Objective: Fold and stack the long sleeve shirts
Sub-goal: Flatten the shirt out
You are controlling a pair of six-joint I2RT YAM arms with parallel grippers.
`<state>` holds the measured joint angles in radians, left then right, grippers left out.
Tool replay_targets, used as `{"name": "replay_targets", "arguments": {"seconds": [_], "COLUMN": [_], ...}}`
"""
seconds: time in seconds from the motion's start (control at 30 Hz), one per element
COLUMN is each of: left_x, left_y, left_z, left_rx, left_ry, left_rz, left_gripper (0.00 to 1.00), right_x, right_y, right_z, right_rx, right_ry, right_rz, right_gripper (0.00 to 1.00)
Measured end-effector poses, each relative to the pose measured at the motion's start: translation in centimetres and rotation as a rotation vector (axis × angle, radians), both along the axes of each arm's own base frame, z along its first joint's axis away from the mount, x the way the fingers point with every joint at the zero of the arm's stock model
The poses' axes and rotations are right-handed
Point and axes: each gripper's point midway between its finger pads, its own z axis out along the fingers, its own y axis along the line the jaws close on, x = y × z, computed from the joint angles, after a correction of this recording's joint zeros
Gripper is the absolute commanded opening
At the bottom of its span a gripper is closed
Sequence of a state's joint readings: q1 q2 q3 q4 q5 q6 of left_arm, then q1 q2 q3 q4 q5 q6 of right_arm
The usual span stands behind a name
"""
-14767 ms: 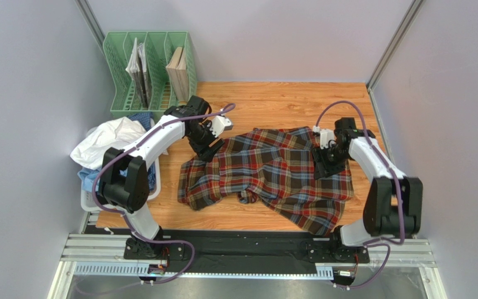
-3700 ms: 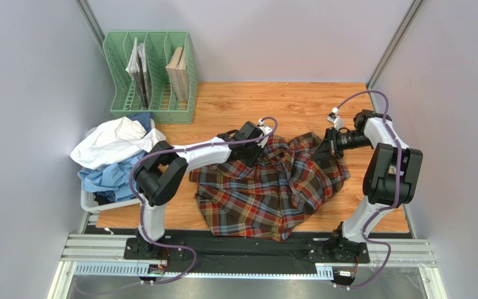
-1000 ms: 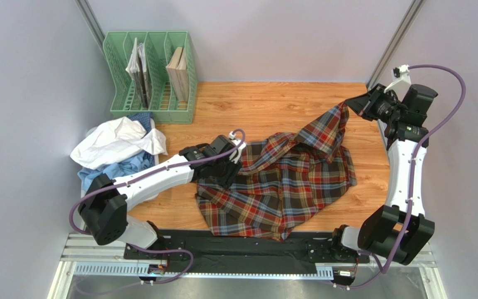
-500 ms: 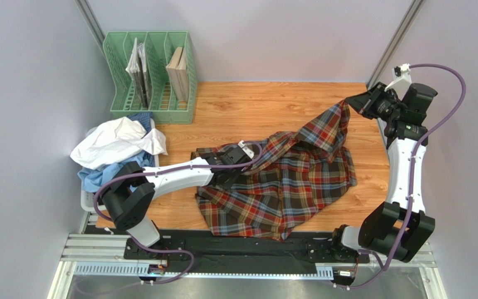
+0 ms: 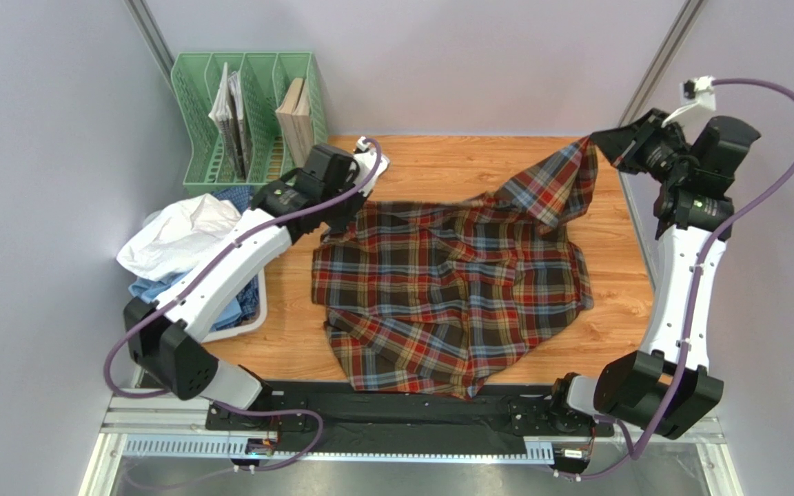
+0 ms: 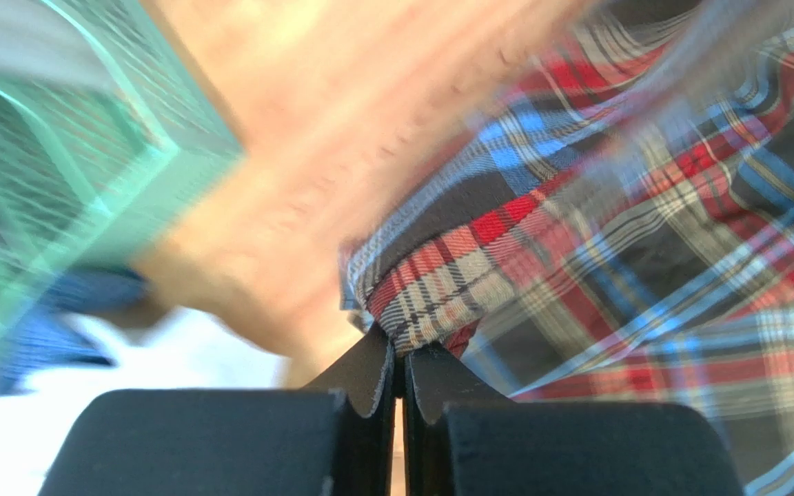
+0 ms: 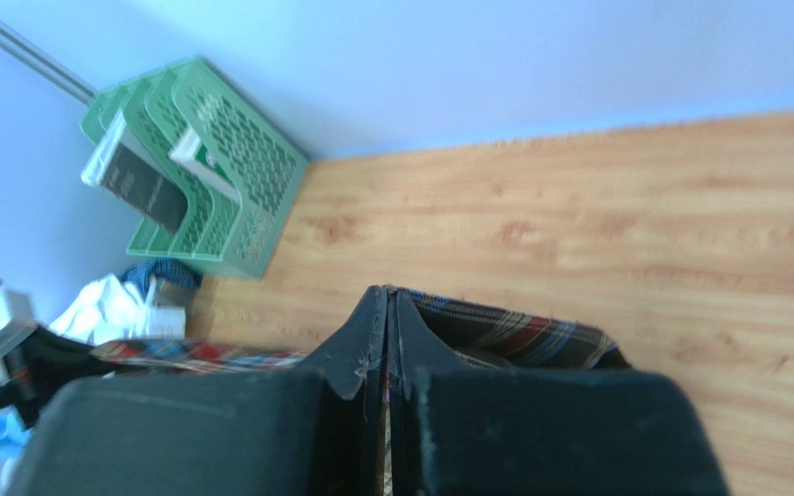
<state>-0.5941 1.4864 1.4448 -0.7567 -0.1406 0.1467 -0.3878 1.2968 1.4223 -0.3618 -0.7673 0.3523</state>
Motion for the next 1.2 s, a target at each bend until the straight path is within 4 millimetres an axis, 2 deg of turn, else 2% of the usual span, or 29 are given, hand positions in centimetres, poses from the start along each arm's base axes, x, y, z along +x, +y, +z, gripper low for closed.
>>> {"name": "replay_targets", "arguments": {"seconds": [0.13,0.17,0.2,0.3,0.37,0.47,0.6,0.67,0.83,0.9,0.97,1.07,1.17,1.2], "left_x": [-0.4,-0.1,0.0,0.2,-0.3,-1.4,-4.3,-7.0,-14.1,-16.4,-17.9,-17.8,-15.1,-13.5], "left_y": [1.3,1.5,1.5,2.0,2.4,3.0,4.3,4.9,6.4,7.4,8.3,8.5,7.5,6.9], "left_z": [5.6,7.7,8.1,11.6,13.9,18.1,23.5,25.7,29.0,30.5,32.2,32.8,31.7,30.9], "left_rx": [0.029,0.042,0.044,0.076,0.090,0.087,0.052,0.017,-0.087,-0.118,-0.140,-0.146,-0.125,-0.111], "left_ry": [-0.123,-0.183,-0.195,-0.315,-0.394,-0.510,-0.656,-0.724,-0.840,-0.892,-0.946,-0.953,-0.894,-0.866], "left_rz": [-0.129,-0.163,-0.169,-0.224,-0.264,-0.295,-0.322,-0.364,-0.471,-0.478,-0.468,-0.448,-0.417,-0.404], "left_gripper": [0.00,0.00,0.00,0.00,0.00,0.00,0.00,0.00,0.00,0.00,0.00,0.00,0.00,0.00], "right_x": [-1.2,-1.8,-2.3,-4.2,-5.9,-9.6,-17.0,-21.9,-34.5,-37.6,-39.8,-39.5,-35.6,-33.2], "right_y": [-0.2,-0.2,-0.3,-0.7,-0.8,-0.4,0.3,0.8,3.5,4.2,4.5,3.8,2.3,1.5], "right_z": [6.1,7.9,9.1,13.6,16.5,20.2,24.1,26.2,31.2,32.5,33.7,34.0,33.6,33.1], "right_rx": [-0.043,-0.059,-0.070,-0.114,-0.146,-0.202,-0.302,-0.356,-0.466,-0.496,-0.522,-0.554,-0.588,-0.602], "right_ry": [-0.133,-0.175,-0.203,-0.309,-0.383,-0.497,-0.660,-0.765,-1.056,-1.135,-1.197,-1.188,-1.121,-1.083], "right_rz": [-0.034,-0.047,-0.060,-0.115,-0.162,-0.245,-0.414,-0.517,-0.718,-0.769,-0.819,-0.849,-0.826,-0.803], "right_gripper": [0.00,0.00,0.00,0.00,0.00,0.00,0.00,0.00,0.00,0.00,0.00,0.00,0.00,0.00]}}
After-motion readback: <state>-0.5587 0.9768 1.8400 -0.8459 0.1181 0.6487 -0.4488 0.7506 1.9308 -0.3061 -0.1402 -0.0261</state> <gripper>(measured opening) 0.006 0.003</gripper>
